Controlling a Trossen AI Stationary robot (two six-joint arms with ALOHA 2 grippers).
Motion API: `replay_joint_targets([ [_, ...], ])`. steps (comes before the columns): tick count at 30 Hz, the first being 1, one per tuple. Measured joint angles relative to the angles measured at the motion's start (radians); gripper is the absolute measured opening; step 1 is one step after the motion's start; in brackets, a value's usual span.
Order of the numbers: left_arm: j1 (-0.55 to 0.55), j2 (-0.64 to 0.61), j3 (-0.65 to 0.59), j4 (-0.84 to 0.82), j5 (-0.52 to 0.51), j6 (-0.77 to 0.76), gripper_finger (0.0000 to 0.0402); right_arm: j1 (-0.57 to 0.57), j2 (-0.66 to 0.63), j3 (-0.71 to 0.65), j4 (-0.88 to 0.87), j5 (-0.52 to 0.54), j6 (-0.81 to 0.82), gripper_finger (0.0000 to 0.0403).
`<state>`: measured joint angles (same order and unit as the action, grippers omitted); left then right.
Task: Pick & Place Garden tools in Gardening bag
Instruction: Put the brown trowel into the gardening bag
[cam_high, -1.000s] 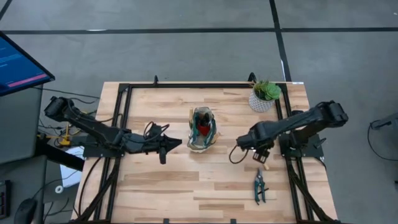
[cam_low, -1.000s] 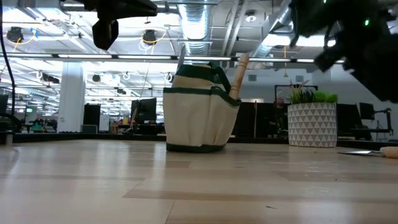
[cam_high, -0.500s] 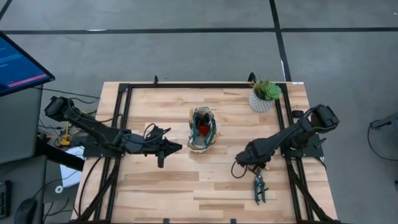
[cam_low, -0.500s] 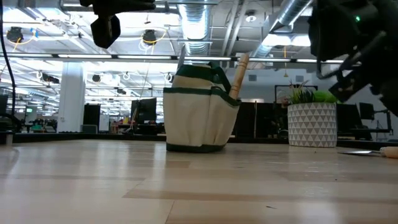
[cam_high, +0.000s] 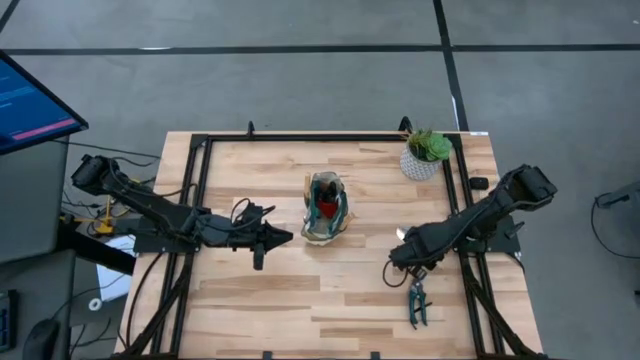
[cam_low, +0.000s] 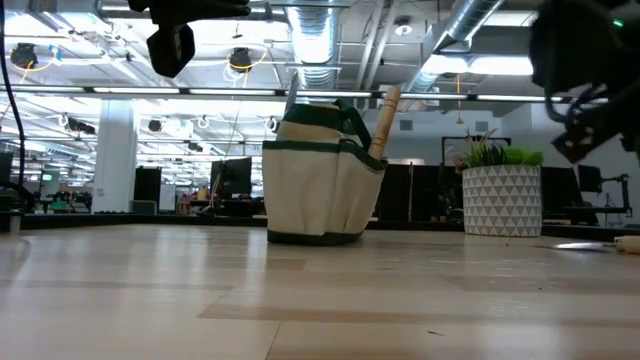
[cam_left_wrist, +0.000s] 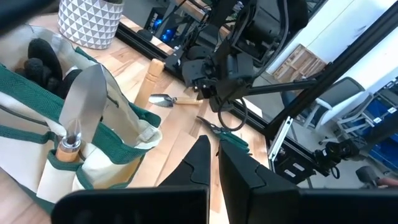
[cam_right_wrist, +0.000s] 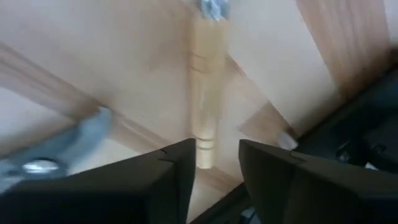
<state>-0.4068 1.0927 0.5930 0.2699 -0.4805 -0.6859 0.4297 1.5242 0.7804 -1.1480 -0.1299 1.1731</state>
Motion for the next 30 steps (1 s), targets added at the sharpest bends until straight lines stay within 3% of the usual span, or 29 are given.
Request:
replay_joint_targets([
  [7, 0.000, 0.000, 0.000, 0.000, 0.000, 0.001, 0.0002, 0.024, 0.004, -0.090, 0.091, -0.110, 0.052, 0.0058],
  [14, 0.000, 0.000, 0.000, -0.001, 0.000, 0.005, 0.0002, -0.024, 0.025, -0.069, 0.140, -0.155, 0.022, 0.0036],
  [23, 0.029, 0.000, 0.000, -0.001, -0.002, 0.048, 0.0002, -0.239, 0.029, 0.085, 0.287, 0.039, -0.191, 0.0030],
  [30, 0.042, 0.000, 0.000, -0.001, -0.001, 0.053, 0.0002, -0.373, 0.029, 0.210, 0.353, 0.071, -0.377, 0.0018],
])
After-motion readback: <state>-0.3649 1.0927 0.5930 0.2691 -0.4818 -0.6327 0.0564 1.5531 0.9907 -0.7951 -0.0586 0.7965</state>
